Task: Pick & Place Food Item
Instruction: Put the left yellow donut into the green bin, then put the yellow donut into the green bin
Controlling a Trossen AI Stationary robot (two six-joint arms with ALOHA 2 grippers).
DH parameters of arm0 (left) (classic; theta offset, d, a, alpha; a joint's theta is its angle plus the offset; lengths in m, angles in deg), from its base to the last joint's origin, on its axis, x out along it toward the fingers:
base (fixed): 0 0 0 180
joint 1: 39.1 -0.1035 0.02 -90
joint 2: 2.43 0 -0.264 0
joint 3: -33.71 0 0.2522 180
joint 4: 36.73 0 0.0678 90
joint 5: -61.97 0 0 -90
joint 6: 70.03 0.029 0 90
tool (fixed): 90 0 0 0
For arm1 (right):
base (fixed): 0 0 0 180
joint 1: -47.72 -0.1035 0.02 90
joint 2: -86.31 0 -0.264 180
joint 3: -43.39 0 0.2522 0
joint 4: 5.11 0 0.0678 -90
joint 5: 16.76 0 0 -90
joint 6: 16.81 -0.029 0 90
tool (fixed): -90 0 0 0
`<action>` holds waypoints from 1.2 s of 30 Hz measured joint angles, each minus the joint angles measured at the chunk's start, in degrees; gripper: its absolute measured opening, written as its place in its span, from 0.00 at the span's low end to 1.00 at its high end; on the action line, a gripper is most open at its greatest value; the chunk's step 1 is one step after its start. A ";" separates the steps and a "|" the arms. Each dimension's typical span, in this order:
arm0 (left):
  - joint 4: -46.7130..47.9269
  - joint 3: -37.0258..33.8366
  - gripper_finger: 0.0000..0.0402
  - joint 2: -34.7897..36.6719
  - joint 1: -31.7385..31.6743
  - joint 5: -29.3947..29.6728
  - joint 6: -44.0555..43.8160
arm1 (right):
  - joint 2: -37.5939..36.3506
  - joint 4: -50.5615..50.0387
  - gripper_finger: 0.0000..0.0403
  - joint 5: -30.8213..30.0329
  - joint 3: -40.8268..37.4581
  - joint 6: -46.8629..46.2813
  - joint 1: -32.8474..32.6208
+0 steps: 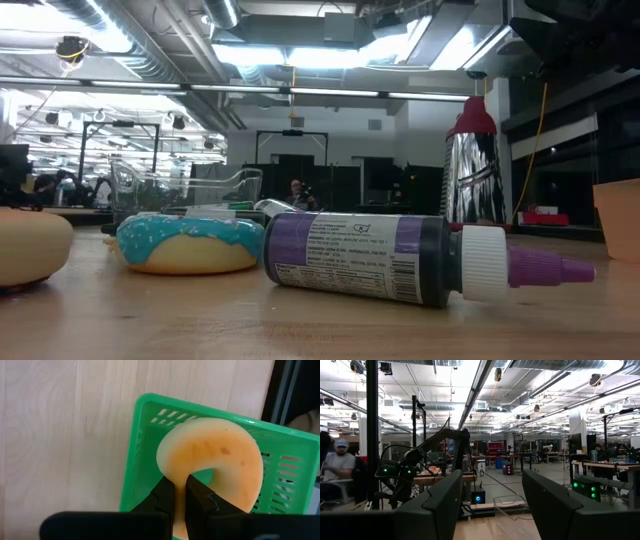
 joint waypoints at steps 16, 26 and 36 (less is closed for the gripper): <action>0.78 0.00 0.13 0.00 -0.02 2.06 -0.81 | 0.00 -0.15 0.52 0.01 0.00 -0.68 0.01; 3.99 0.00 0.36 0.00 -0.02 0.39 -3.06 | 0.00 -0.17 0.52 0.01 0.01 -0.65 0.00; 5.45 0.59 0.50 2.15 -0.02 6.57 -2.23 | 0.00 -0.17 0.52 0.01 0.00 -0.63 0.01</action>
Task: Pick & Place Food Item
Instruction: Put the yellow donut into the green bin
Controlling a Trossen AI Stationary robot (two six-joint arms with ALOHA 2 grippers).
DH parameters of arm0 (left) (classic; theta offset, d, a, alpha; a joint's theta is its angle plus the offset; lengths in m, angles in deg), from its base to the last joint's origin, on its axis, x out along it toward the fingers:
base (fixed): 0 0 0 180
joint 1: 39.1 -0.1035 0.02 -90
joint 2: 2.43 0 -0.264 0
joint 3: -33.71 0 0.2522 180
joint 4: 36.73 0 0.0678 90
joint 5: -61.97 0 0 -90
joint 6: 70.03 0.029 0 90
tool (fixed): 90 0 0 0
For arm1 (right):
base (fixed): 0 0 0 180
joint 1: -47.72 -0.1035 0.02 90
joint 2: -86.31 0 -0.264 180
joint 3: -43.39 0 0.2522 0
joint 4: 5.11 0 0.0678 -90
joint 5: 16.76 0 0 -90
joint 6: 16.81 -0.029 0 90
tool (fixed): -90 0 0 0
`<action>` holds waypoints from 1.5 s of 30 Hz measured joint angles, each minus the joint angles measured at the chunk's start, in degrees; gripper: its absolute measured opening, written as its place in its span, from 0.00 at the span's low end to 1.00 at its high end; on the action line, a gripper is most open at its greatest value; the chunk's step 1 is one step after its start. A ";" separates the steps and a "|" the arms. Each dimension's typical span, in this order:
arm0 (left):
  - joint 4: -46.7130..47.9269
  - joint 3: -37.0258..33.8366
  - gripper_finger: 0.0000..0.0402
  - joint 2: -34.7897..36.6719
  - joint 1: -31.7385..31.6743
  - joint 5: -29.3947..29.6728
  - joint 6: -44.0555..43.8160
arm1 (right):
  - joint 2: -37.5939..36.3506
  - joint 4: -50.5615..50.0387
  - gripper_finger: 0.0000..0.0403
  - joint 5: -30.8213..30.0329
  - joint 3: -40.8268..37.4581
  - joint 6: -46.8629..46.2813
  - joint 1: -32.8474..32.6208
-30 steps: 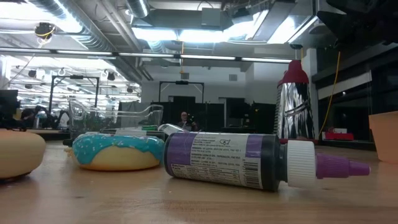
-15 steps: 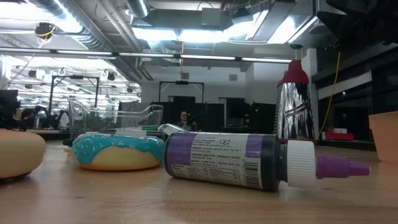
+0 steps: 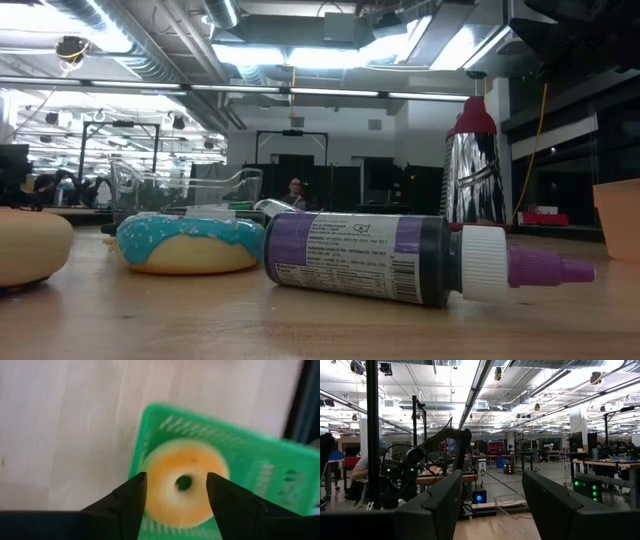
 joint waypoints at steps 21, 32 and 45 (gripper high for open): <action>-18.81 6.40 0.50 1.86 -22.26 10.53 46.33 | 0.00 -0.40 0.52 0.01 0.01 -0.50 0.00; -25.33 6.40 0.56 -9.85 -31.71 -6.20 57.48 | 0.02 -3.01 0.52 0.00 0.00 -2.82 0.00; -26.21 6.38 0.57 -19.47 -31.15 -10.63 56.81 | 0.02 -2.97 0.52 0.01 0.00 -3.02 -0.01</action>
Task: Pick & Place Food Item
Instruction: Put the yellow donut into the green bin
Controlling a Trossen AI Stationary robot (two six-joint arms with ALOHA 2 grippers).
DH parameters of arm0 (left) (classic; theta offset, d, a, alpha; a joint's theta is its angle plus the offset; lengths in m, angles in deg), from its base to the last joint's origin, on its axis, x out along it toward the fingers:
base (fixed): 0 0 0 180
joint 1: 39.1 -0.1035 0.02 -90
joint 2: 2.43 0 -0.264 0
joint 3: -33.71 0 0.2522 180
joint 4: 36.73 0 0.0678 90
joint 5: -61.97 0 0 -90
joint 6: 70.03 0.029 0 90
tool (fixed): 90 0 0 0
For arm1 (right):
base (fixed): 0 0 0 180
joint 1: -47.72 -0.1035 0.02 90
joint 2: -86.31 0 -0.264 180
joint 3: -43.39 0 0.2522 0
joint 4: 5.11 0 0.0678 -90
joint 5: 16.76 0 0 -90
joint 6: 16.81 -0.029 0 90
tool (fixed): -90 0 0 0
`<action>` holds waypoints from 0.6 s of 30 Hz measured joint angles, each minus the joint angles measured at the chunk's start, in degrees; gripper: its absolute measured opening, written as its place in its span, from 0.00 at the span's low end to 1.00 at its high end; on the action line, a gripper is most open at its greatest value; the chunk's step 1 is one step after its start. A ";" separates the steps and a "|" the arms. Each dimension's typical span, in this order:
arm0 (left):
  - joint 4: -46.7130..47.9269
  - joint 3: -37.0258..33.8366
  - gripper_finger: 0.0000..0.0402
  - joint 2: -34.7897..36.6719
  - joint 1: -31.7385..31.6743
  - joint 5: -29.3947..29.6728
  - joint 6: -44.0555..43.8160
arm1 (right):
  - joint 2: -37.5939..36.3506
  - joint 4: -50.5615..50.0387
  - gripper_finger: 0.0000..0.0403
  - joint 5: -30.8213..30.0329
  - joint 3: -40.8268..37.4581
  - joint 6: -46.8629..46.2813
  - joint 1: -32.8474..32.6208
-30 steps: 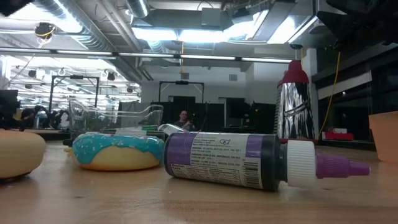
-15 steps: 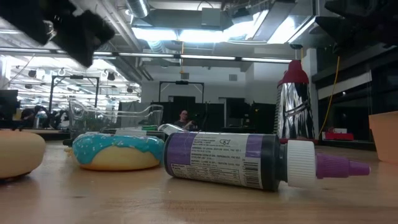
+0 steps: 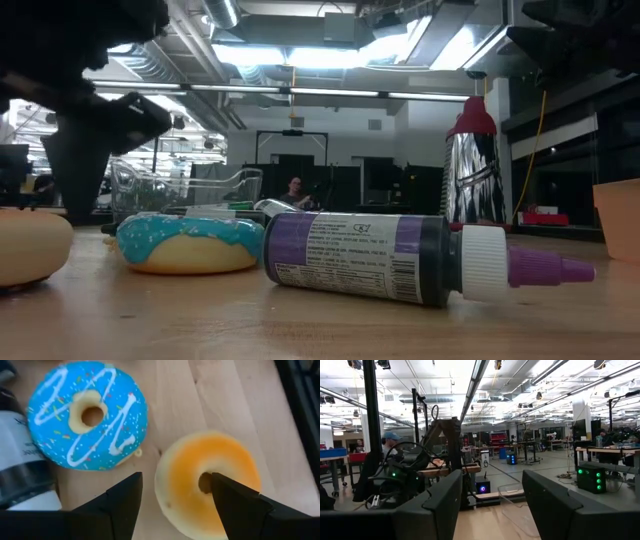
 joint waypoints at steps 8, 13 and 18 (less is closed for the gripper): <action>0.02 0.00 0.56 -2.42 -0.21 -0.78 0.00 | 0.00 -0.02 0.52 -0.01 0.00 0.02 0.01; -0.02 0.02 0.51 -3.62 -0.21 -0.96 -0.15 | 0.00 0.00 0.52 -0.01 0.00 0.02 -0.01; -0.07 0.04 0.33 -3.89 -0.21 -2.46 -0.12 | 0.00 -0.01 0.52 -0.01 0.00 -0.24 0.01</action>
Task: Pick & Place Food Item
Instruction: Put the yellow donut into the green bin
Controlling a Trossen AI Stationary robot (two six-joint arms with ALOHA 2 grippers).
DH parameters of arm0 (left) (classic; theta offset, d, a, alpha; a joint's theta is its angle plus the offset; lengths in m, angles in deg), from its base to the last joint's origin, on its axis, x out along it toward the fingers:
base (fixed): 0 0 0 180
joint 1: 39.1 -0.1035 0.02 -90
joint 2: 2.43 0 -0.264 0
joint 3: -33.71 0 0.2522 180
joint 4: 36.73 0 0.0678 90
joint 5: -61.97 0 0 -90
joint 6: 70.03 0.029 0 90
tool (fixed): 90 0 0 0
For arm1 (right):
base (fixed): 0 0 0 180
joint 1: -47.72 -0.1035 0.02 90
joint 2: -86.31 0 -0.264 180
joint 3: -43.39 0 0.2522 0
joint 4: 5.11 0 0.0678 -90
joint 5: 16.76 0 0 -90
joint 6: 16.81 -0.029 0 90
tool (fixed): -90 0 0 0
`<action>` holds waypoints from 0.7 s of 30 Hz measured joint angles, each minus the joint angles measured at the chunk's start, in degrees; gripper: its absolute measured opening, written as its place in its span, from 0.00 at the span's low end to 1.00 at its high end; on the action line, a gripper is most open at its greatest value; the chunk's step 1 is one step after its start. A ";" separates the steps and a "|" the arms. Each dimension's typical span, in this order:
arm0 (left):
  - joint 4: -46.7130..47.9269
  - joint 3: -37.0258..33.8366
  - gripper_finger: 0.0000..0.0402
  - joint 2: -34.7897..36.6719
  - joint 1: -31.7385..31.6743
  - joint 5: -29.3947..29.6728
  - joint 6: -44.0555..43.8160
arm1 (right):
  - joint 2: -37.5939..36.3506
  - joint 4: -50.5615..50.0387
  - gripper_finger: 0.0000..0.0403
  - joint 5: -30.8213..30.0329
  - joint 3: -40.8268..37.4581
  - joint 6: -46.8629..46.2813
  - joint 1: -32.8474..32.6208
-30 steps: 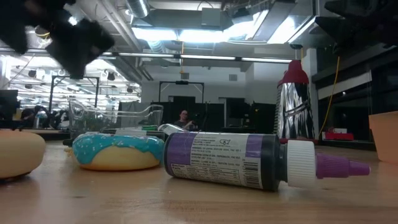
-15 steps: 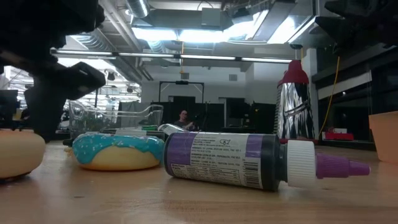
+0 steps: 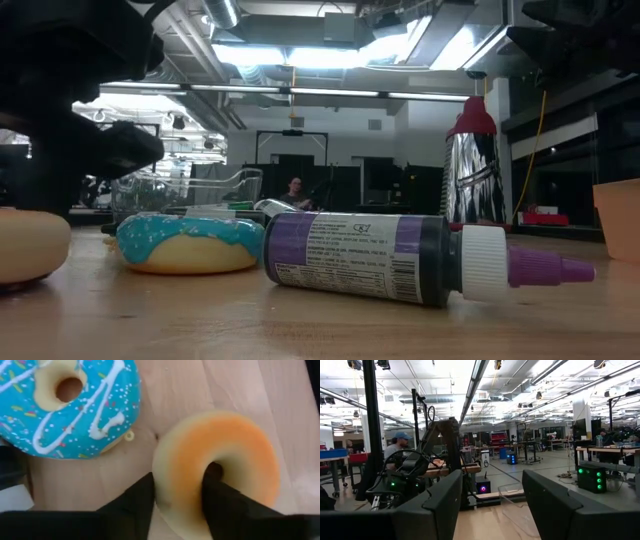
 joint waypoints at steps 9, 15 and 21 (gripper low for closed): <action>0.30 0.00 0.03 0.86 -0.06 -4.09 -1.35 | 0.00 0.00 0.52 0.00 0.00 -0.18 -0.01; 2.62 -0.11 0.04 6.51 0.00 -5.29 -2.39 | 0.00 -0.01 0.52 0.00 0.00 -0.20 -0.02; 11.07 -0.05 0.03 17.13 1.45 -4.76 -7.16 | 0.00 -0.01 0.52 0.01 0.00 -0.20 0.00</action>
